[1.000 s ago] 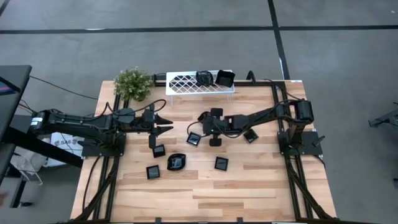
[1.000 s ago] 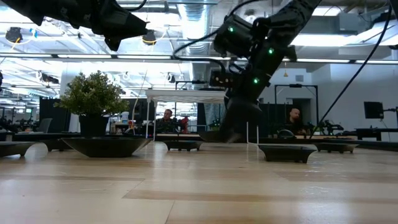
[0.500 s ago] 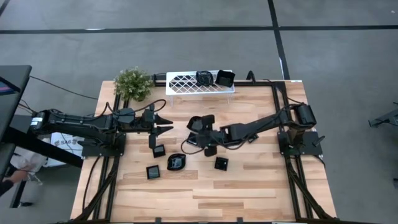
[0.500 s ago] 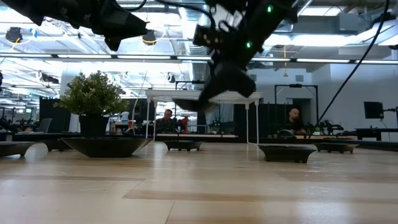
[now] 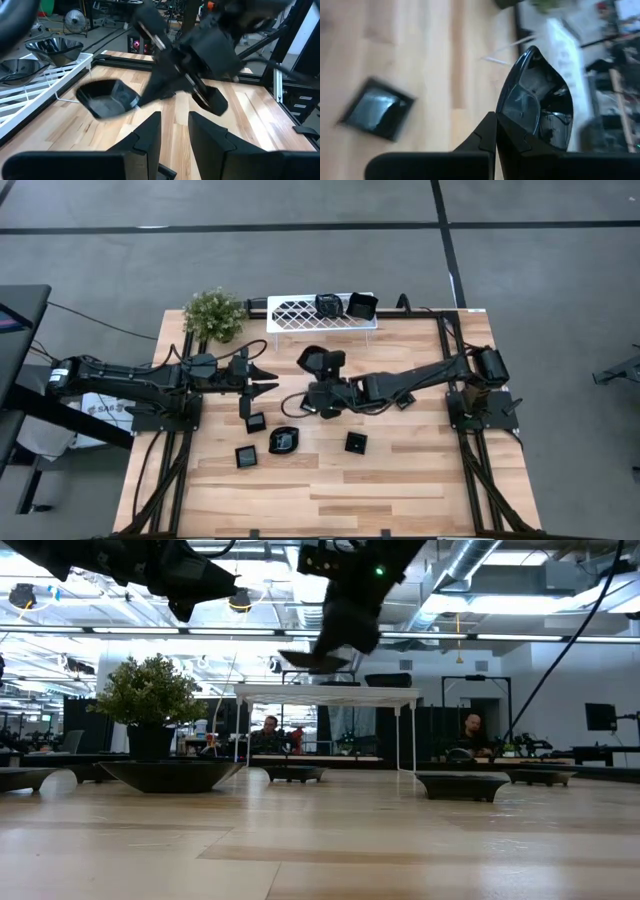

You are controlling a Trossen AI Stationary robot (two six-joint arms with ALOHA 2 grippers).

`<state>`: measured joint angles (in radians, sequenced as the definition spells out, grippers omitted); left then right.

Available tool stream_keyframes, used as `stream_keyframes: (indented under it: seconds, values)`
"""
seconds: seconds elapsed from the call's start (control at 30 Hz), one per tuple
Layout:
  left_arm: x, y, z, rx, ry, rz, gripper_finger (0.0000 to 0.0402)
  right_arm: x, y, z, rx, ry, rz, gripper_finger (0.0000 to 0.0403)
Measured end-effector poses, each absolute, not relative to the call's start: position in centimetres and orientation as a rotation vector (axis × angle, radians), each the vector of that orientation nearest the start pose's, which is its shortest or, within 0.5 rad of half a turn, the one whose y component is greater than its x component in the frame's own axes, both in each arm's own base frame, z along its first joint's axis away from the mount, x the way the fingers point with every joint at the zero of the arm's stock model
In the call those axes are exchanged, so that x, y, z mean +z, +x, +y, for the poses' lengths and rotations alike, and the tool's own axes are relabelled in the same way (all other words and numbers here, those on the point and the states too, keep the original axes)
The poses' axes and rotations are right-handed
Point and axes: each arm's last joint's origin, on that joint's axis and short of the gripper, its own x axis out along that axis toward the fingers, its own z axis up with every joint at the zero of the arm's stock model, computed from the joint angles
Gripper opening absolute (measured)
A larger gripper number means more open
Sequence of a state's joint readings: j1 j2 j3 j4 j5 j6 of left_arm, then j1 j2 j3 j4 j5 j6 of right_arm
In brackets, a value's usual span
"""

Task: Pick & Place Mini shaped plates
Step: Stack the black leaf-shaped plate on top of the black leaf-shaped plate on the shelf

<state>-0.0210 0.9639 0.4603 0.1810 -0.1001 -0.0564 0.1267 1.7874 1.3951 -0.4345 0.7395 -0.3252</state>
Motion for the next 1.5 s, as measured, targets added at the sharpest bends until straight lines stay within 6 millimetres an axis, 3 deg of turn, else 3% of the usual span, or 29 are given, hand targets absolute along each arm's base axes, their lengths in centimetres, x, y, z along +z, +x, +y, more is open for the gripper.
stream_keyframes:
  seconds: [0.27,0.53,0.67,0.8,0.93,1.5]
  values:
    - [22.4,20.5,-0.1,0.083,-0.007,0.321,0.0099,29.9,39.9,-1.1,-0.612,-0.542,0.742,0.0000]
    - [22.4,20.5,-0.1,0.083,-0.007,0.321,0.0099,34.1,39.6,-8.9,-0.729,-0.190,0.585,0.0000]
    - [22.4,20.5,-0.1,0.083,-0.007,0.321,0.0099,35.0,38.7,-12.6,-0.734,-0.051,0.547,0.0000]
    - [22.4,20.5,-0.1,0.083,-0.007,0.321,0.0099,34.7,37.6,-15.0,-0.759,0.042,0.568,0.0000]
    - [22.4,20.5,-0.1,0.083,-0.007,0.321,0.0099,34.3,36.9,-16.0,-0.770,0.072,0.625,0.0000]
    - [22.4,20.5,-0.1,0.083,-0.007,0.322,0.0099,34.0,37.0,-15.2,-0.749,0.063,0.657,0.0000]
